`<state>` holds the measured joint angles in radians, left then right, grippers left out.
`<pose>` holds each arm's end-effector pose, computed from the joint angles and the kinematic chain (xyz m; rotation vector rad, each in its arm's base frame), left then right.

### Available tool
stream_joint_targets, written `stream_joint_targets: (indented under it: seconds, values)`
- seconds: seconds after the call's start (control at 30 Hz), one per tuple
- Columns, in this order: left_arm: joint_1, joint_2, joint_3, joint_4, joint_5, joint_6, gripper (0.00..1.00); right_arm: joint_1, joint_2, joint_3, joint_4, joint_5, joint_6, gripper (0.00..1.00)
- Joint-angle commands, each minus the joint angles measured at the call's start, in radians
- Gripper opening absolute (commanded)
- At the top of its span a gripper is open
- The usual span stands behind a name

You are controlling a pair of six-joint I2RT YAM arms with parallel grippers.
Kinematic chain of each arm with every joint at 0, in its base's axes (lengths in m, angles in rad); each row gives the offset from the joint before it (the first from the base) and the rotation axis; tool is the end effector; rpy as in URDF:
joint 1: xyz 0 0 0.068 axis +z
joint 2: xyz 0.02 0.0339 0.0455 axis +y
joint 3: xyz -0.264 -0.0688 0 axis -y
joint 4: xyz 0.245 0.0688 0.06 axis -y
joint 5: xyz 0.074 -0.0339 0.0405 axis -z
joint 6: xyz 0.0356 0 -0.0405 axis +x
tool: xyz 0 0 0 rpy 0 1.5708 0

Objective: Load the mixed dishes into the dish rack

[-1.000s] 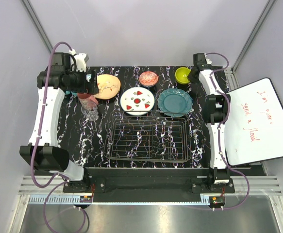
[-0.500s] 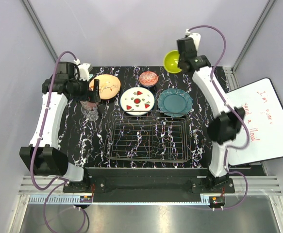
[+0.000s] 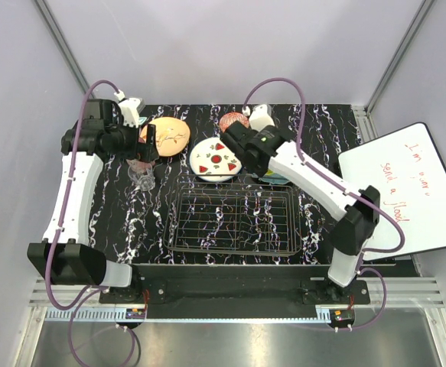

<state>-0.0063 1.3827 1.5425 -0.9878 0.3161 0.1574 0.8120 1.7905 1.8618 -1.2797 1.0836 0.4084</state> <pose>0.2758 -0.0128 0.3916 0.3393 2.3428 -0.3060 0.2635 0.2322 0.3637 -0.1954 2.1189 -0.8212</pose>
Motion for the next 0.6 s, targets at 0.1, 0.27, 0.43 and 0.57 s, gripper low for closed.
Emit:
stream_joint_targets:
  seconds: [0.1, 0.27, 0.43, 0.57]
  values:
    - [0.006, -0.043, -0.019, 0.046, 0.031, 0.011, 0.98, 0.012, -0.055, -0.111, -0.34, -0.04, 0.085, 0.0]
    - [0.005, -0.06, -0.016, 0.046, 0.04, 0.013, 0.98, 0.01, -0.15, -0.084, -0.339, -0.161, 0.064, 0.0]
    - [-0.026, -0.025, -0.044, 0.078, 0.041, -0.018, 0.98, 0.01, -0.204, -0.098, -0.337, -0.338, 0.079, 0.0]
    - [-0.142, 0.051, -0.068, 0.179, -0.018, -0.009, 0.97, 0.012, -0.209, -0.127, -0.339, -0.376, 0.102, 0.0]
